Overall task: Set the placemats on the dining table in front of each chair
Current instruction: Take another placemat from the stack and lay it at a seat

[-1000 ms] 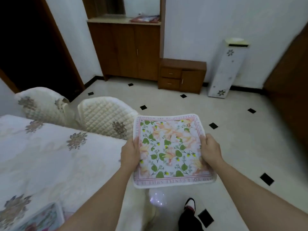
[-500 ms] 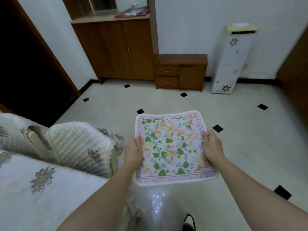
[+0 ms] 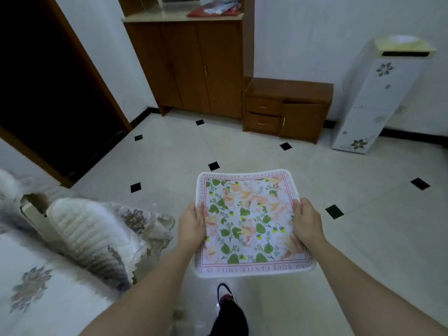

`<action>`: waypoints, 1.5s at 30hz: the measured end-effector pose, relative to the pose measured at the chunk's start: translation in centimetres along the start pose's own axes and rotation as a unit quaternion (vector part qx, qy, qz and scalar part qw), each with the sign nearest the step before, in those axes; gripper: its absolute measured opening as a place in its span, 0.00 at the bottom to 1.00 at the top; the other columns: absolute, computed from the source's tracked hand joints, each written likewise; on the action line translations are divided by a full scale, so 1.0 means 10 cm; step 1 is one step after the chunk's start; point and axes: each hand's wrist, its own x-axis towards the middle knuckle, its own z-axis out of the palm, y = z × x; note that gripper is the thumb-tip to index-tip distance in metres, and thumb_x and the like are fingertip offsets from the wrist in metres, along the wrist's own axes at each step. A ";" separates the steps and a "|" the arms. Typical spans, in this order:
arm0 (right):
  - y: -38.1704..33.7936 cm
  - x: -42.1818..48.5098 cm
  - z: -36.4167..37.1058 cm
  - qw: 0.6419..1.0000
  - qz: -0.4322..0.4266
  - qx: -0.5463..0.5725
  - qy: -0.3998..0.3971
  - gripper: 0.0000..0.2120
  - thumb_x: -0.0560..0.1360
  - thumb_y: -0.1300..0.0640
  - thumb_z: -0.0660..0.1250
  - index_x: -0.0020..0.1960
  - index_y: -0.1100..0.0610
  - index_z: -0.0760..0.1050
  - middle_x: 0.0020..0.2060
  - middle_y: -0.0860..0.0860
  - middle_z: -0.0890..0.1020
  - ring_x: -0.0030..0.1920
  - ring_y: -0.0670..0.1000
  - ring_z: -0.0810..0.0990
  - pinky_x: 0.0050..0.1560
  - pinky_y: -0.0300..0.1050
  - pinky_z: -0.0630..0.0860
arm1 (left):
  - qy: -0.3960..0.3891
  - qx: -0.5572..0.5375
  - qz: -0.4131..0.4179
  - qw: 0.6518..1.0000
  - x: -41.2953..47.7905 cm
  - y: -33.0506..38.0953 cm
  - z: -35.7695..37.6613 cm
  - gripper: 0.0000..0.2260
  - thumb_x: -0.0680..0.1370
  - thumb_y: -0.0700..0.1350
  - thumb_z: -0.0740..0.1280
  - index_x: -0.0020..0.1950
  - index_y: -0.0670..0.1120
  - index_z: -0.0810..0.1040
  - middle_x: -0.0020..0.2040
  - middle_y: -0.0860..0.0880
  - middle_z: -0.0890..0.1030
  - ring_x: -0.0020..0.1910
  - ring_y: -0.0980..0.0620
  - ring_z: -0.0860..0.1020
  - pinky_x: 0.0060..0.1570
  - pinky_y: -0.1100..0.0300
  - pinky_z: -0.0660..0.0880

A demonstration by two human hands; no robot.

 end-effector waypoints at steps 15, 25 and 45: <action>-1.18 2.43 1.34 0.997 -0.044 -0.039 -0.045 0.16 0.82 0.49 0.51 0.45 0.59 0.69 0.38 0.56 0.78 0.40 0.60 0.76 0.41 0.53 0.73 | 0.066 -0.035 -0.029 0.997 2.57 0.16 -0.16 0.15 0.84 0.51 0.53 0.45 0.44 0.73 0.37 0.53 0.75 0.37 0.53 0.76 0.31 0.64 0.67; -2.25 3.53 2.48 0.985 -0.110 -0.029 -0.133 0.16 0.83 0.50 0.52 0.47 0.60 0.70 0.39 0.56 0.77 0.41 0.58 0.74 0.40 0.48 0.67 | 0.139 -0.040 -0.104 0.984 3.88 -0.07 -0.79 0.16 0.84 0.51 0.54 0.45 0.44 0.73 0.36 0.53 0.76 0.36 0.52 0.76 0.33 0.59 0.68; -4.95 5.71 5.33 0.907 -0.258 -0.031 -0.332 0.16 0.83 0.50 0.53 0.44 0.59 0.70 0.35 0.54 0.77 0.36 0.55 0.76 0.37 0.49 0.71 | 0.343 -0.070 -0.278 0.895 6.52 -0.64 -2.06 0.16 0.83 0.52 0.54 0.43 0.45 0.72 0.38 0.50 0.77 0.37 0.52 0.77 0.33 0.60 0.69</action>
